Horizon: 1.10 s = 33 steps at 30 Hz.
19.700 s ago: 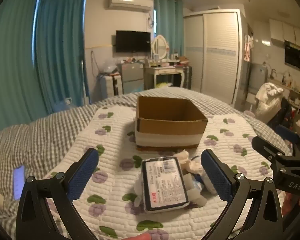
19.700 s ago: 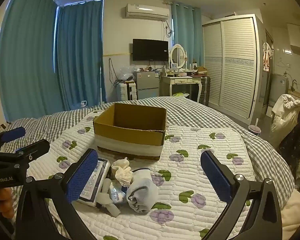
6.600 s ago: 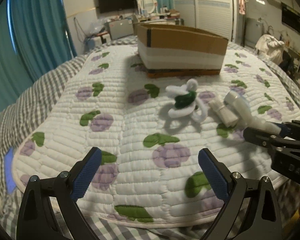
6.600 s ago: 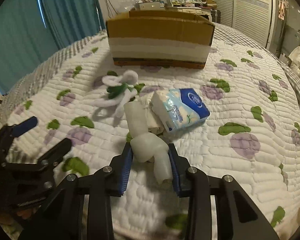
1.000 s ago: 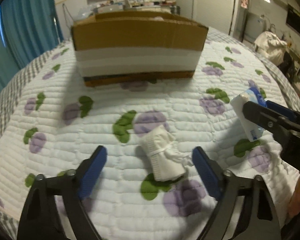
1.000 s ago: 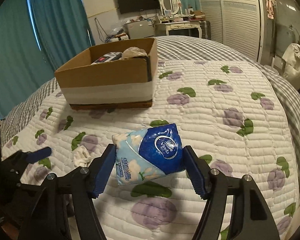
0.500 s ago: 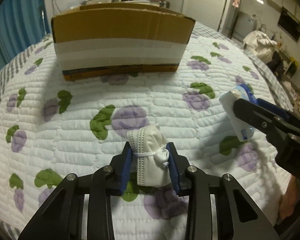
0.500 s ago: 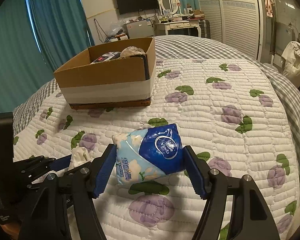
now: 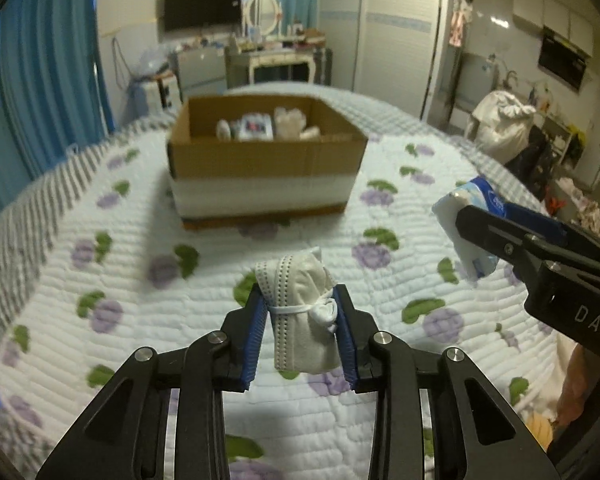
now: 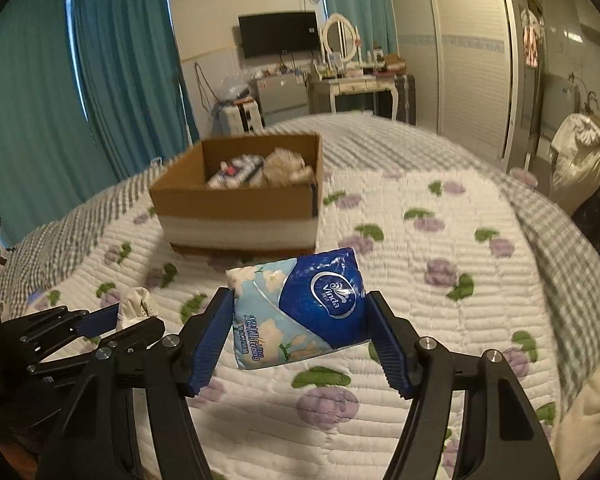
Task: Organize soft objects
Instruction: 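Carry the face mask and blue tissue pack into the box while both tools release them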
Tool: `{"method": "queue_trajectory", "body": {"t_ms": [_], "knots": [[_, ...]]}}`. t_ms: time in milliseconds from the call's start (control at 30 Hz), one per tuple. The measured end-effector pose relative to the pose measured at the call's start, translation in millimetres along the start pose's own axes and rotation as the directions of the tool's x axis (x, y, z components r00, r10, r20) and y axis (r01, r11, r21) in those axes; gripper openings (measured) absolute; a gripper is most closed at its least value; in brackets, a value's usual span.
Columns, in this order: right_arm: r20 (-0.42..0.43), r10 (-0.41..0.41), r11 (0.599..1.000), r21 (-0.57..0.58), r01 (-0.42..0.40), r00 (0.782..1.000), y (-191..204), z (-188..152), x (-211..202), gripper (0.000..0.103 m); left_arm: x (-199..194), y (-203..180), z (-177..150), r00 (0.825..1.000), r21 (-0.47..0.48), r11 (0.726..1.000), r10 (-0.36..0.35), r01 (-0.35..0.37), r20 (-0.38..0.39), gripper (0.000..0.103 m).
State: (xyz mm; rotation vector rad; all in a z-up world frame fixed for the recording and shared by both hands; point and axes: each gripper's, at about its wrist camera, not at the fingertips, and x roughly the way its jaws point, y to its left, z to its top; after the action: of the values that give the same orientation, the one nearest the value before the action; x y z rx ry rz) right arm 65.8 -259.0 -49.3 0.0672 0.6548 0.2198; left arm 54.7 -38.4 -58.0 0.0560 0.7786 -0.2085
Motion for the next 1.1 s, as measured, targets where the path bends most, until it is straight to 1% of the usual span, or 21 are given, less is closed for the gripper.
{"method": "queue_trajectory", "body": {"t_ms": [100, 167, 267, 367, 467, 533, 700, 767, 800, 900, 1000, 1100], "knots": [[0.040, -0.003, 1.000, -0.021, 0.004, 0.999, 13, 13, -18, 0.067, -18, 1, 10, 0.999, 0.012, 1.000, 0.005, -0.005, 0.040, 0.032], [0.057, 0.000, 1.000, -0.029, 0.001, 0.998, 20, 20, -26, 0.067, -32, 4, 20, 0.997, 0.013, 1.000, -0.003, 0.002, 0.072, 0.032], [0.078, 0.004, 0.999, -0.044, -0.001, 0.997, 29, 31, -33, 0.067, -46, 9, 34, 0.994, 0.023, 1.000, 0.004, -0.007, 0.112, 0.032], [0.098, 0.021, 0.998, -0.054, -0.016, 0.995, 35, 47, -36, 0.066, -54, 13, 47, 0.989, 0.042, 0.999, 0.014, -0.020, 0.144, 0.032], [0.124, 0.020, 0.997, -0.082, -0.010, 0.992, 42, 68, -36, 0.066, -56, 21, 64, 0.985, 0.041, 0.999, 0.018, -0.025, 0.171, 0.032], [0.141, 0.032, 0.995, -0.094, -0.019, 0.989, 45, 83, -34, 0.066, -53, 28, 78, 0.984, 0.027, 1.000, 0.011, -0.016, 0.178, 0.032], [0.169, 0.032, 0.994, -0.110, -0.013, 0.985, 47, 121, -16, 0.066, -38, 35, 109, 0.977, 0.045, 0.998, 0.040, -0.050, 0.210, 0.032], [0.173, 0.031, 0.994, -0.107, -0.013, 0.984, 45, 135, -4, 0.066, -25, 38, 127, 0.973, 0.045, 0.995, 0.074, -0.086, 0.219, 0.032], [0.174, 0.029, 0.994, -0.104, -0.011, 0.984, 43, 141, 3, 0.066, -24, 39, 130, 0.971, 0.043, 0.995, 0.081, -0.093, 0.226, 0.032], [0.174, 0.021, 0.996, -0.092, -0.006, 0.985, 35, 157, 27, 0.067, -7, 42, 150, 0.968, 0.045, 0.996, 0.062, -0.075, 0.243, 0.032], [0.169, 0.015, 0.998, -0.070, -0.004, 0.986, 24, 173, 57, 0.066, 19, 47, 168, 0.970, 0.052, 0.996, 0.063, -0.078, 0.236, 0.032], [0.154, 0.005, 0.999, -0.054, 0.004, 0.988, 16, 185, 91, 0.067, 55, 55, 180, 0.975, 0.052, 0.996, 0.065, -0.077, 0.214, 0.032]]}}
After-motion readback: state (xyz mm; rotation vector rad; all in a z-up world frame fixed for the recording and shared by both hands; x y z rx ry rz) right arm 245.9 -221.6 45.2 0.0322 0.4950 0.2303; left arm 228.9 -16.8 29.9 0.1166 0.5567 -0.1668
